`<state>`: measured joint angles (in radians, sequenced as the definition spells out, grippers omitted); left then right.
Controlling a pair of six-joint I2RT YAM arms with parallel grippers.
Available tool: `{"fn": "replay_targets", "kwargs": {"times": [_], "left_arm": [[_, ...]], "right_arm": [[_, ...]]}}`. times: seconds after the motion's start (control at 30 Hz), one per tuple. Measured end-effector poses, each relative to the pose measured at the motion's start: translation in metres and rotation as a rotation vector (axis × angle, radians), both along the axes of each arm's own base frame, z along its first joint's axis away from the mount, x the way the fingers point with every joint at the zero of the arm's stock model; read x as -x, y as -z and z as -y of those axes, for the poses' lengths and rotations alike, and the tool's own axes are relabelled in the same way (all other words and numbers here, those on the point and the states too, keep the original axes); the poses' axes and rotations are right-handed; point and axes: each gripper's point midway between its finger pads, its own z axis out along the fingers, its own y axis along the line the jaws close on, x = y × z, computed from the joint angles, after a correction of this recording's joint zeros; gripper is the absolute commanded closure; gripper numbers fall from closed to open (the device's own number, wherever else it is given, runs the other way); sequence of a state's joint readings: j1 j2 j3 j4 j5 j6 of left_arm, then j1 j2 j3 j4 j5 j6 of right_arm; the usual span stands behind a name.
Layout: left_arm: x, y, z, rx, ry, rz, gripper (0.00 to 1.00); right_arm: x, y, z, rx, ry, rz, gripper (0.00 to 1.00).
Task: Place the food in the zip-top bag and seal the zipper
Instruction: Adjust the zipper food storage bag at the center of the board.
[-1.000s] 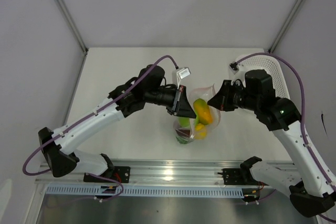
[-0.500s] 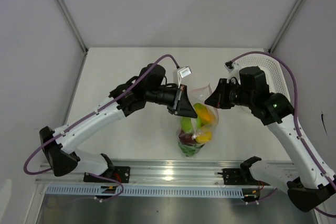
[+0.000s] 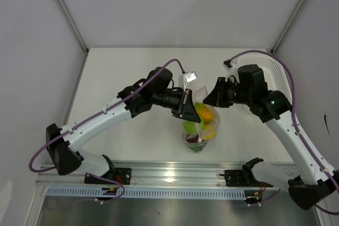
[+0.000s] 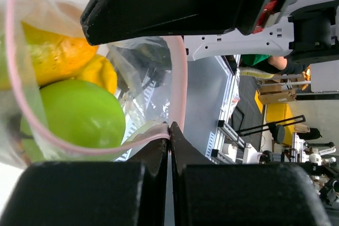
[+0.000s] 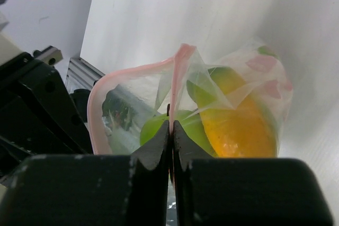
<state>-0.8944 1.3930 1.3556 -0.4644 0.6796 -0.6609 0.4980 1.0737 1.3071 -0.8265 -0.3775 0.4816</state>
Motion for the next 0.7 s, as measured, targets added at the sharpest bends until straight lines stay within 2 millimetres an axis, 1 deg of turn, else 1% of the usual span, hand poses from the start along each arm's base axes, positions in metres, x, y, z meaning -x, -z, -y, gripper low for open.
{"fn": "replay_targets", "kwargs": {"times": [0.13,0.3,0.4,0.43,0.5,0.53,0.57,0.6,0.7], "left_arm": [[-0.001,0.007,0.001,-0.001,-0.009,-0.019,0.99],[-0.003,0.009,0.002,0.005,-0.034,-0.028,0.99],[-0.003,0.011,-0.001,0.014,-0.061,-0.028,0.99],[-0.003,0.012,-0.002,0.016,-0.072,-0.031,0.99],[-0.003,0.012,-0.005,0.027,-0.093,-0.035,0.99],[-0.003,0.013,-0.005,0.031,-0.103,-0.04,1.0],[-0.003,0.012,-0.006,0.036,-0.112,-0.045,0.99],[-0.003,0.012,-0.006,0.04,-0.12,-0.048,0.99],[-0.006,0.012,-0.007,0.045,-0.15,-0.056,0.99]], "right_arm": [[-0.003,0.002,-0.007,-0.013,-0.022,-0.015,0.98],[-0.007,0.009,-0.02,-0.016,-0.065,-0.045,0.98],[-0.009,0.013,-0.026,-0.015,-0.082,-0.059,0.74],[-0.01,0.013,-0.027,-0.01,-0.086,-0.057,0.63],[-0.01,0.012,-0.026,-0.003,-0.092,-0.049,0.44],[-0.01,0.01,-0.026,0.001,-0.095,-0.041,0.26],[-0.009,0.008,-0.025,0.001,-0.093,-0.038,0.15],[-0.01,0.005,-0.025,0.005,-0.094,-0.025,0.01],[-0.009,-0.009,-0.018,0.024,-0.09,0.025,0.01]]}}
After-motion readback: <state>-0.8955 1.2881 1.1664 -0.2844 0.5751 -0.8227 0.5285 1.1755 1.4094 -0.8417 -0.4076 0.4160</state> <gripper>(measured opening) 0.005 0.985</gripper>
